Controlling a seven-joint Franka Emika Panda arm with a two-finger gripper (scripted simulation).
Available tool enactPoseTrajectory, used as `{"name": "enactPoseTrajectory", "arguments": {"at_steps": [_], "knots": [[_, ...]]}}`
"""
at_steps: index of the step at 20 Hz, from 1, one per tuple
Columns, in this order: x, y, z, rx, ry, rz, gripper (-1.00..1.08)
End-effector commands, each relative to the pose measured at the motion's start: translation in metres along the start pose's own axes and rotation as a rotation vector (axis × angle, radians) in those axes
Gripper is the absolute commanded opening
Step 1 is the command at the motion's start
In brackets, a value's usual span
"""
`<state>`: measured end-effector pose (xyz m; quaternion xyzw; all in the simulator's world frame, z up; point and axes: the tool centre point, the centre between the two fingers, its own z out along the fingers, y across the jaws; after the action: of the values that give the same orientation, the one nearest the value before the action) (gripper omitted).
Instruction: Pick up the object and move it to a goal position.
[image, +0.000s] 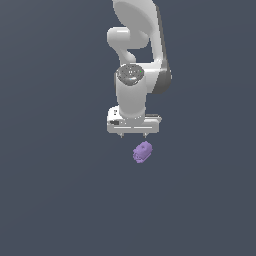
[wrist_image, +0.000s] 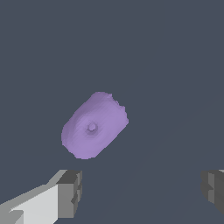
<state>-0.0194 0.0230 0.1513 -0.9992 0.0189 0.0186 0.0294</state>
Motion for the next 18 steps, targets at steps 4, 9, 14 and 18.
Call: {"name": "enactPoseTrajectory", "arguments": {"at_steps": [4,9,14,18], "knots": [[0.001,0.0,0.0,-0.001,0.002,0.011,1.0],[0.002,-0.003,0.002,-0.003,0.003,0.05,1.0],[0.005,-0.006,0.005,-0.007,0.006,0.116,1.0],[0.007,-0.011,0.008,-0.011,0.009,0.189,1.0]]}}
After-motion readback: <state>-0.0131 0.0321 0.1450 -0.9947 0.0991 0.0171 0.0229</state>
